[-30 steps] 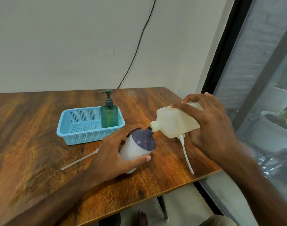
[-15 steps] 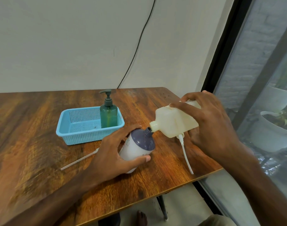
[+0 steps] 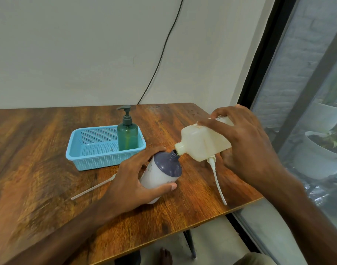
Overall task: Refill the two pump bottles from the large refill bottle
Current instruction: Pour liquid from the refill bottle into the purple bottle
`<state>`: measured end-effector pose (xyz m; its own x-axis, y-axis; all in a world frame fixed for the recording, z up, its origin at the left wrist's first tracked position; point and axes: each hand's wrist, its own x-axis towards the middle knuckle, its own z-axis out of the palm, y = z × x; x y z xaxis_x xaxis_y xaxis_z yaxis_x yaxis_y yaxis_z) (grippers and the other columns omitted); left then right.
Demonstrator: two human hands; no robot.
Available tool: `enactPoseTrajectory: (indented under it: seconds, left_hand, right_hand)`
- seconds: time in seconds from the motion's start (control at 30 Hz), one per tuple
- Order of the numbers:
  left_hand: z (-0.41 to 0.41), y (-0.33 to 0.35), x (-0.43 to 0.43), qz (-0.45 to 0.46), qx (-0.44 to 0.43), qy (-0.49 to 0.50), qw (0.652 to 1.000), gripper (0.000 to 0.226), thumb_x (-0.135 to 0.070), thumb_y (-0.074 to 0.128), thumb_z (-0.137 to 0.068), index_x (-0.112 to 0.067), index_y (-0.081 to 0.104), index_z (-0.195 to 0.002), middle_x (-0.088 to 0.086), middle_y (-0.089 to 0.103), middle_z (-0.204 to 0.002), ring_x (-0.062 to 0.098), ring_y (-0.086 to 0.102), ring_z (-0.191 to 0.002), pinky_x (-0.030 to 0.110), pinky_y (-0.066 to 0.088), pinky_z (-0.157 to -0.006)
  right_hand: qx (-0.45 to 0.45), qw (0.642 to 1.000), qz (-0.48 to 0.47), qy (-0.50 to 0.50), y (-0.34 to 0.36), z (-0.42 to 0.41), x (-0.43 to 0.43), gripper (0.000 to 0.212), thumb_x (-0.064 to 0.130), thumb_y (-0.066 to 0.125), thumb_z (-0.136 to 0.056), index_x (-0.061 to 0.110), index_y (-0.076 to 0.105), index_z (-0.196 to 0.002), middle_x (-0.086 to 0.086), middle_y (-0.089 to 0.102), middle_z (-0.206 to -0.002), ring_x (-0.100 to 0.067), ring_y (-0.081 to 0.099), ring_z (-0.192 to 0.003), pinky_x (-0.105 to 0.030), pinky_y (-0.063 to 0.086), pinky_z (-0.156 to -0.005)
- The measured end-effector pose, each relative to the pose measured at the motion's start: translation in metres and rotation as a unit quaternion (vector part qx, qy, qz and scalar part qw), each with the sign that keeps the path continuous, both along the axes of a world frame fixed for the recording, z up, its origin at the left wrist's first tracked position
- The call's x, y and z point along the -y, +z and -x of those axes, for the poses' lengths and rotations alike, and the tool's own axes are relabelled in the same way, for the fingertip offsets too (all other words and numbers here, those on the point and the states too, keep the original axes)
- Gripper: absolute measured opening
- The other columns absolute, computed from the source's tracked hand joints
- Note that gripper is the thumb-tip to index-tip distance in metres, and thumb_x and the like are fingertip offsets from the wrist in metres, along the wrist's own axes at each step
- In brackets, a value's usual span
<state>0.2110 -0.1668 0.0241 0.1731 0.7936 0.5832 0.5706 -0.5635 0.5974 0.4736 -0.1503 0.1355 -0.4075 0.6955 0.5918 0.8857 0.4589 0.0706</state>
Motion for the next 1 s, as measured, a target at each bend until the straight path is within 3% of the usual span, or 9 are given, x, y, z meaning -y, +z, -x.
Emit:
enactPoseTrajectory:
  seconds: [0.67,1.0]
  left_hand:
    - [0.0,-0.001,0.0,-0.001,-0.002,0.008,1.0,0.084,-0.066,0.086,-0.067,-0.043,0.051,-0.139,-0.038,0.055,-0.127,-0.012,0.054,-0.119,0.005,0.044,-0.09]
    - [0.001,-0.001,0.0,-0.002,-0.002,0.009,1.0,0.084,-0.065,0.087,-0.066,-0.039,0.054,-0.139,-0.034,0.058,-0.128,-0.008,0.057,-0.118,0.008,0.046,-0.091]
  right_hand:
    - [0.034,0.998,-0.042,0.031,0.008,0.006,-0.002,0.087,0.011,0.098,-0.05,0.024,0.065,-0.129,-0.017,0.06,-0.129,-0.044,0.05,-0.126,-0.058,0.044,-0.1]
    - [0.054,0.996,-0.056,0.046,0.011,0.007,-0.004,0.088,0.012,0.099,-0.047,0.023,0.066,-0.128,-0.018,0.061,-0.127,-0.045,0.052,-0.124,-0.058,0.041,-0.103]
